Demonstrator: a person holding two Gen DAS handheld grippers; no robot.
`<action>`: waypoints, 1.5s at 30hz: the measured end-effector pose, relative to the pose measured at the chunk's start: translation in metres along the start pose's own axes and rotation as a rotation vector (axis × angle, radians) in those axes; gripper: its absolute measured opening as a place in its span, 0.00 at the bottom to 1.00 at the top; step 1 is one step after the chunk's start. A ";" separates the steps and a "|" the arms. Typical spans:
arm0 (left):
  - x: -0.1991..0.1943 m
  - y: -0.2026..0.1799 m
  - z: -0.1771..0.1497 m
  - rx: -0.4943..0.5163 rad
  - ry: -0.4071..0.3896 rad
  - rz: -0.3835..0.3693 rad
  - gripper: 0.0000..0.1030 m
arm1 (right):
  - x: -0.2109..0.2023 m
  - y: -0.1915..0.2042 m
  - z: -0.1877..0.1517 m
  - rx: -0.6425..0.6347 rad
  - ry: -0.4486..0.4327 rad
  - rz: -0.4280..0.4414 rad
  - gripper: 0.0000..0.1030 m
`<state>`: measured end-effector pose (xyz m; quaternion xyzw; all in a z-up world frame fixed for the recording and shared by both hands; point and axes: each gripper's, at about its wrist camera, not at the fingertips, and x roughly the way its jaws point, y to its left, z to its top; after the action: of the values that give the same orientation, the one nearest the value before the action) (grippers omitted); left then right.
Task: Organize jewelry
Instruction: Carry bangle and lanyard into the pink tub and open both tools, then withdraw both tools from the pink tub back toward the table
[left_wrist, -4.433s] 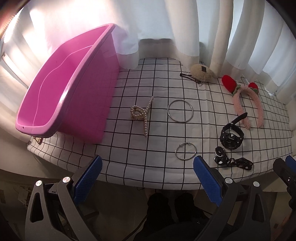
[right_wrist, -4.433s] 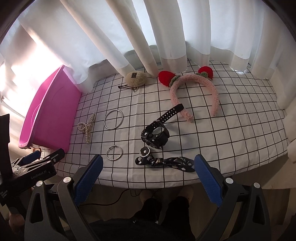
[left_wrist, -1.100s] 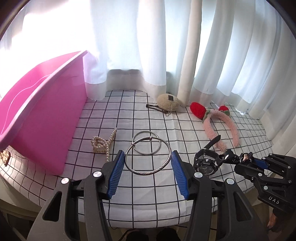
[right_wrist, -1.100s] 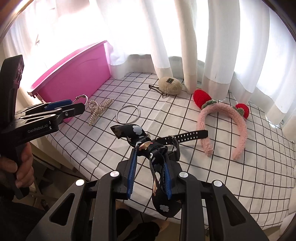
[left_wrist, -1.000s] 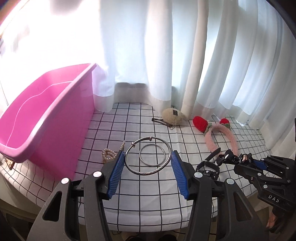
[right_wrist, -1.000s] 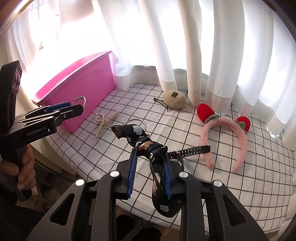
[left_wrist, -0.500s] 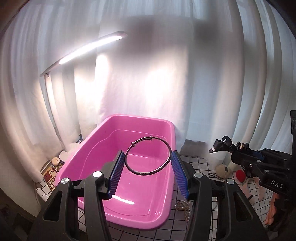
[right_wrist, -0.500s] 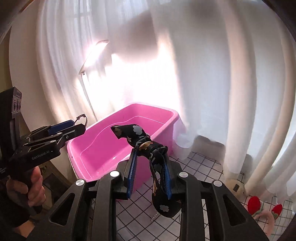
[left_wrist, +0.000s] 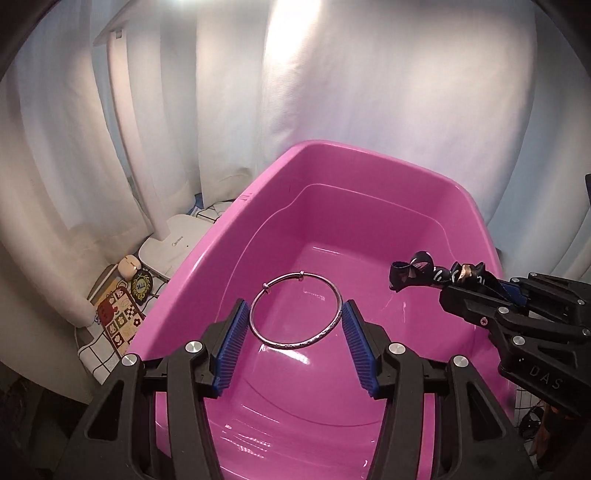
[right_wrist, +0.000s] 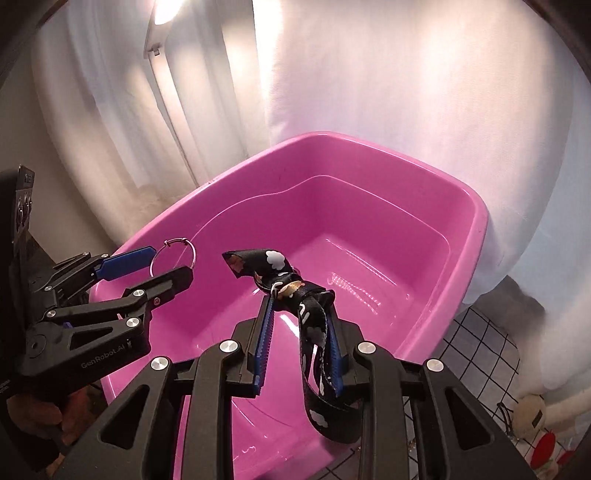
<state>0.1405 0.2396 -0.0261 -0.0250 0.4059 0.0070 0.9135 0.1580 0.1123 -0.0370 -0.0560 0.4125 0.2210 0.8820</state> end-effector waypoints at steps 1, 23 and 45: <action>0.004 0.001 -0.001 0.002 0.010 0.005 0.51 | 0.004 -0.001 0.002 0.001 0.011 -0.012 0.26; 0.003 0.005 -0.005 -0.042 0.042 0.012 0.88 | 0.005 -0.011 0.002 0.018 0.013 -0.079 0.62; -0.066 -0.037 -0.025 -0.067 -0.057 -0.050 0.88 | -0.102 -0.024 -0.073 0.069 -0.163 -0.117 0.62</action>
<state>0.0793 0.2020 0.0076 -0.0657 0.3785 -0.0014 0.9233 0.0598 0.0347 -0.0097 -0.0315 0.3427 0.1586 0.9254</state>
